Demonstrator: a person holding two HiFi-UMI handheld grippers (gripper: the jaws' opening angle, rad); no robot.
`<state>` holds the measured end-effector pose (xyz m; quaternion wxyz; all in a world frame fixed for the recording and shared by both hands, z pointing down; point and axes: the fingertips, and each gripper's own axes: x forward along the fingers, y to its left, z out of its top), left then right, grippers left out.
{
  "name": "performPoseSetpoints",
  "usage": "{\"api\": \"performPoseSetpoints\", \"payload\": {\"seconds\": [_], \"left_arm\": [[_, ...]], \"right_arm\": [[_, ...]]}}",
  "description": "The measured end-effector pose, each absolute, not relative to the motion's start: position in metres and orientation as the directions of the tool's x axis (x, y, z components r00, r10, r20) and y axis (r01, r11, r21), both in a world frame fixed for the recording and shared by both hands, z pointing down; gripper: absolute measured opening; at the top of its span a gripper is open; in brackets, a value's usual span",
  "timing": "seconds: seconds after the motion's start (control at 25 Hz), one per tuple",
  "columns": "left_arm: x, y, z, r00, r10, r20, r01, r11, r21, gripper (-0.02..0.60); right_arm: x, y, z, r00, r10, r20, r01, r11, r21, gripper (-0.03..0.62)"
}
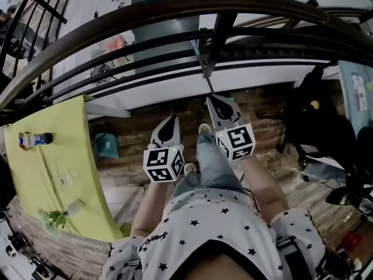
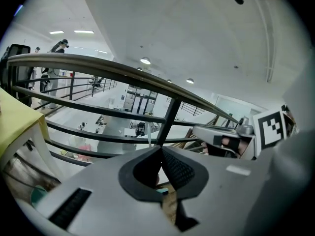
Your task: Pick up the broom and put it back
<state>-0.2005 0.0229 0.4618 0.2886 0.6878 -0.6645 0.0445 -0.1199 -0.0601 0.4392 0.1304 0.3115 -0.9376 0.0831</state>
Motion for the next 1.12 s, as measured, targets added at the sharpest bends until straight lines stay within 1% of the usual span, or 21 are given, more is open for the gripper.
{"api": "performPoseSetpoints", "payload": {"seconds": [0.24,0.52,0.76,1.12], "left_arm": [[-0.208,0.0,0.485,0.087,-0.876,0.474,-0.936,0.091,0.34,0.011],[-0.217,-0.023,0.515,0.061,-0.862,0.503,-0.932,0.131,0.338,0.011],[-0.229,-0.048,0.539,0.072,-0.852,0.519,-0.931,0.13,0.342,0.011],[-0.24,-0.077,0.559,0.055,-0.838,0.543,-0.929,0.157,0.336,0.011]], "right_arm": [[-0.135,-0.102,0.467,-0.776,-0.548,0.312,-0.593,0.803,-0.065,-0.006],[-0.152,-0.157,0.509,-0.761,-0.559,0.331,-0.611,0.789,-0.072,-0.006],[-0.178,-0.206,0.55,-0.741,-0.563,0.367,-0.623,0.78,-0.061,-0.006],[-0.199,-0.261,0.596,-0.718,-0.56,0.413,-0.629,0.776,-0.04,-0.006]]}}
